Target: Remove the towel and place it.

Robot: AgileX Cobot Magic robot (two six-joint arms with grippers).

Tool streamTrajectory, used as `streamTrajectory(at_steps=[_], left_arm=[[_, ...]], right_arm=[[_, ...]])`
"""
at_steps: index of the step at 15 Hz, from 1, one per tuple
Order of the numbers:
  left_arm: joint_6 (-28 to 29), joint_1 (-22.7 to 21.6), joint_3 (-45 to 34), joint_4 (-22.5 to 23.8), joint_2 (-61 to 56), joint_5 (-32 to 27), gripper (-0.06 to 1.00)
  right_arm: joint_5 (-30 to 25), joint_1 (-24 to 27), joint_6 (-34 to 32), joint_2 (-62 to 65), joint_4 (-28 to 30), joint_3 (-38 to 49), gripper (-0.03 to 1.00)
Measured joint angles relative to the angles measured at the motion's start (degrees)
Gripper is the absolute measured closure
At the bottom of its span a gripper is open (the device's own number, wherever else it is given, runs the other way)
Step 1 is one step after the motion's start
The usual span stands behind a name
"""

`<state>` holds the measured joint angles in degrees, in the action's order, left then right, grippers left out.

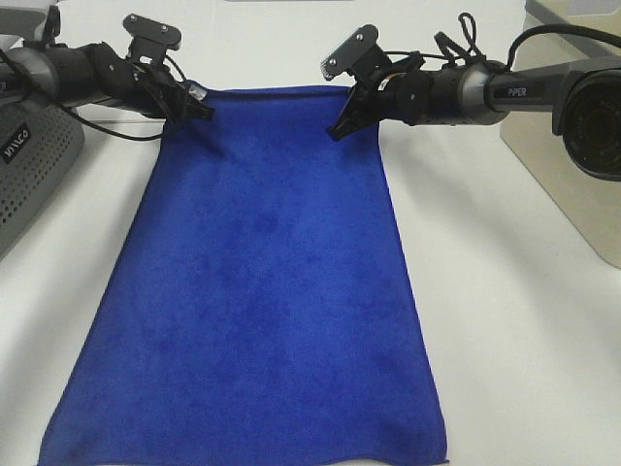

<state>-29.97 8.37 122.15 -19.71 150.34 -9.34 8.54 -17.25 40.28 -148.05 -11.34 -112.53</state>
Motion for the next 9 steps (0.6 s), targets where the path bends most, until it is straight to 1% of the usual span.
streamTrajectory(at_steps=[4,9], left_arm=[[0.0,0.1,0.0,0.0,0.7,1.4,0.93],[0.0,0.1,0.0,0.0,2.4,2.7,0.93]], right_arm=[[1.2,0.0,-1.3,-1.3,0.0,0.0,0.95],[2.3,0.0,-1.4,-2.1,0.0,0.1,0.95]])
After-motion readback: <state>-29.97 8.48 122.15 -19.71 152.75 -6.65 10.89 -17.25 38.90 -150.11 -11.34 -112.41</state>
